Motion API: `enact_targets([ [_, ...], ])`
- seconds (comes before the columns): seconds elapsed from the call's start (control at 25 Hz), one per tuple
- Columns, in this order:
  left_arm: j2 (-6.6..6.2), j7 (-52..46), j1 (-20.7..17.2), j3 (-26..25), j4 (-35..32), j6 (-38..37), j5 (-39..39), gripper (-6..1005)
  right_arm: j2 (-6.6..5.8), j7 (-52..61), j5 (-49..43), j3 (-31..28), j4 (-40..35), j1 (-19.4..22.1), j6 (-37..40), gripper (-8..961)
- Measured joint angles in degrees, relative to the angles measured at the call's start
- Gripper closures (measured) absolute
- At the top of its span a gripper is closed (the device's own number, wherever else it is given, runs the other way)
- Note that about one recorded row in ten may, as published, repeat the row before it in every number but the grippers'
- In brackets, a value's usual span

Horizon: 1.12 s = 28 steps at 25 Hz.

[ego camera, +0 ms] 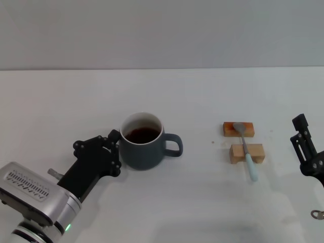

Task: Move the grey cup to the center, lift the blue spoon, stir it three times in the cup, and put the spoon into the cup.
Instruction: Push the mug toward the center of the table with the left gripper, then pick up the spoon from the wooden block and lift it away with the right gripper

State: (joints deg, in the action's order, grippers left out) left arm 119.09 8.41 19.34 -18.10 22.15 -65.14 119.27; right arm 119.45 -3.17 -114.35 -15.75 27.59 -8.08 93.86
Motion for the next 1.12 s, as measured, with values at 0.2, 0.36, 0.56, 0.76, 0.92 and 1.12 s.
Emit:
enact_targets([
  [0.2, 0.0, -0.03, -0.2, 0.82, 0.7, 0.06, 0.0, 1001, 0.08, 0.0, 0.01, 0.07, 0.0, 0.0, 0.0, 288],
  [0.36, -0.19, 0.3, -0.93, 0.33, 0.31, -0.35, -0.07, 1001, 0.08, 0.02, 0.01, 0.11, 0.0, 0.08, 0.0, 289],
  [0.56, -0.43, 0.07, -5.59, -7.31, -0.43, -2.48, -0.38, 1001, 0.12, 0.56, 0.29, 1.16, -0.22, 0.53, -0.3, 289],
  [0.76, -0.52, 0.02, -10.5, -13.35, -1.63, -7.06, -0.43, 1001, 0.26, 0.71, 1.42, 2.08, -0.2, 2.6, -4.18, 290],
  [0.92, -0.53, -0.61, -14.36, -17.86, -2.15, -10.46, -0.54, 1001, 0.26, 0.71, 2.71, 2.13, -0.47, 3.51, -9.05, 290],
  [1.12, -0.53, -2.18, -15.02, -18.74, -2.75, -11.37, -0.53, 1001, 0.26, 0.71, 2.74, 2.1, -0.5, 3.67, -12.73, 291],
])
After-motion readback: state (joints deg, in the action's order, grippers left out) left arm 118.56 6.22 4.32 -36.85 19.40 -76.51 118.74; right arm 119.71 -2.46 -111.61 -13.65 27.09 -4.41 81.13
